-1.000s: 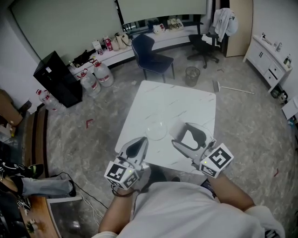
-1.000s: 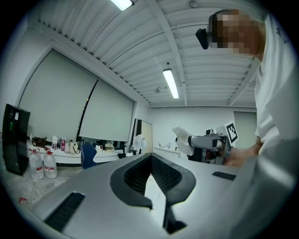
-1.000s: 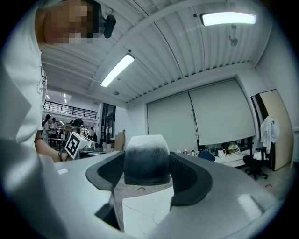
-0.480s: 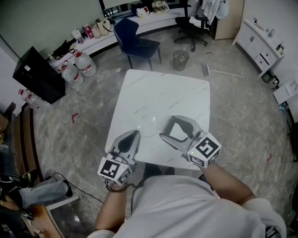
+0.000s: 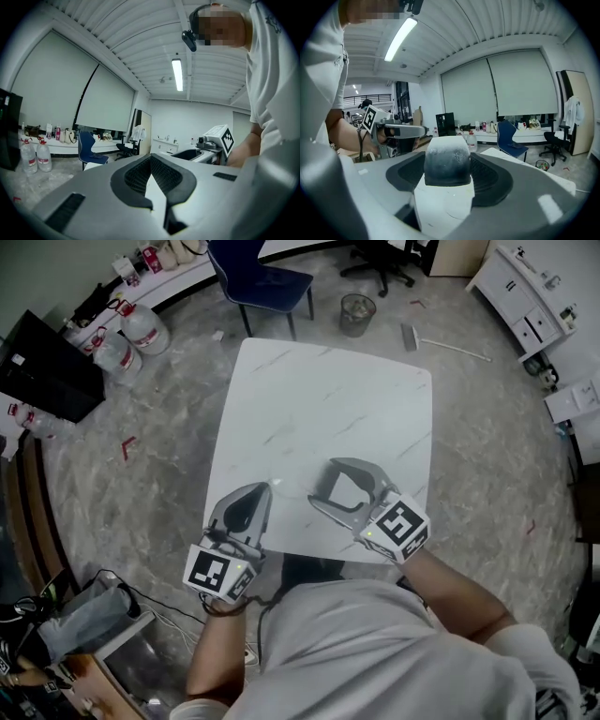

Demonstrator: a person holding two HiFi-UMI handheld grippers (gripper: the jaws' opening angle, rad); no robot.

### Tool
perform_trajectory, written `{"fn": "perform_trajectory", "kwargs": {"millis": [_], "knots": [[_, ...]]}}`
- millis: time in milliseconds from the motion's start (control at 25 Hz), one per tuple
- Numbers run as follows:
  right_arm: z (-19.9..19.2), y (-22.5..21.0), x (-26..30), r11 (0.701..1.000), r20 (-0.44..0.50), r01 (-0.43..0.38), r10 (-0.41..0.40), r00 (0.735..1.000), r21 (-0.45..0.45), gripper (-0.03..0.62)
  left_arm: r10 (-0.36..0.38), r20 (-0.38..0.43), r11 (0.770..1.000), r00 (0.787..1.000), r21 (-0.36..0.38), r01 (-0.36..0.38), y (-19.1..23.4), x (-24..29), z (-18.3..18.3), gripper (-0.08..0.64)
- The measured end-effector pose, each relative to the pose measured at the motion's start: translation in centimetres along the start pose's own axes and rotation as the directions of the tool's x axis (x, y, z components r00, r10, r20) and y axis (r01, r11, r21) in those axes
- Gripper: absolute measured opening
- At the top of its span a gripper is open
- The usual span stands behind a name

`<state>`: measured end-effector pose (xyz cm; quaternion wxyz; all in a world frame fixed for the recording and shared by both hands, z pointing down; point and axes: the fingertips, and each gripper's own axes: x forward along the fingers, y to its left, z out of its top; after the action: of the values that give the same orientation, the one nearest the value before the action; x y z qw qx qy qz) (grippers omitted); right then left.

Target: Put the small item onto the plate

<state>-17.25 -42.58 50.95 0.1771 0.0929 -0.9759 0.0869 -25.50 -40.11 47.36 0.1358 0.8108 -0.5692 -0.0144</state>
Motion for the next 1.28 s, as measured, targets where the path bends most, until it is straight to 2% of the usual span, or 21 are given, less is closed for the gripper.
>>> {"fn": "perform_trajectory", "kwargs": {"millis": [320, 520, 760, 1040, 1280], "knots": [[-6.5, -2.4, 5.6, 0.999, -0.134, 0.005, 0.0, 0.991, 0.037, 0.288, -0.013, -0.063, 0.998, 0.998, -0.066, 0.009, 5.1, 2.0, -5.3, 0.008], [-10.7, -3.9, 9.1, 0.997, -0.204, 0.006, 0.009, 0.979, 0.076, 0.288, -0.024, -0.104, 0.996, 0.994, -0.087, 0.015, 7.0, 3.7, -9.3, 0.008], [-15.6, -5.0, 13.2, 0.99, -0.274, -0.001, 0.04, 0.961, 0.138, 0.288, -0.047, -0.153, 0.989, 0.987, -0.147, 0.024, 9.0, 5.5, -13.7, 0.008], [-22.0, -6.0, 17.1, 0.996, -0.393, -0.012, 0.045, 0.918, 0.086, 0.288, -0.087, -0.198, 0.985, 0.976, -0.165, 0.054, 10.9, 7.5, -18.9, 0.008], [-25.7, -6.9, 18.7, 1.0, -0.473, -0.001, 0.016, 0.881, 0.031, 0.288, -0.107, -0.248, 0.976, 0.963, -0.211, 0.054, 11.6, 7.9, -22.5, 0.008]]}}
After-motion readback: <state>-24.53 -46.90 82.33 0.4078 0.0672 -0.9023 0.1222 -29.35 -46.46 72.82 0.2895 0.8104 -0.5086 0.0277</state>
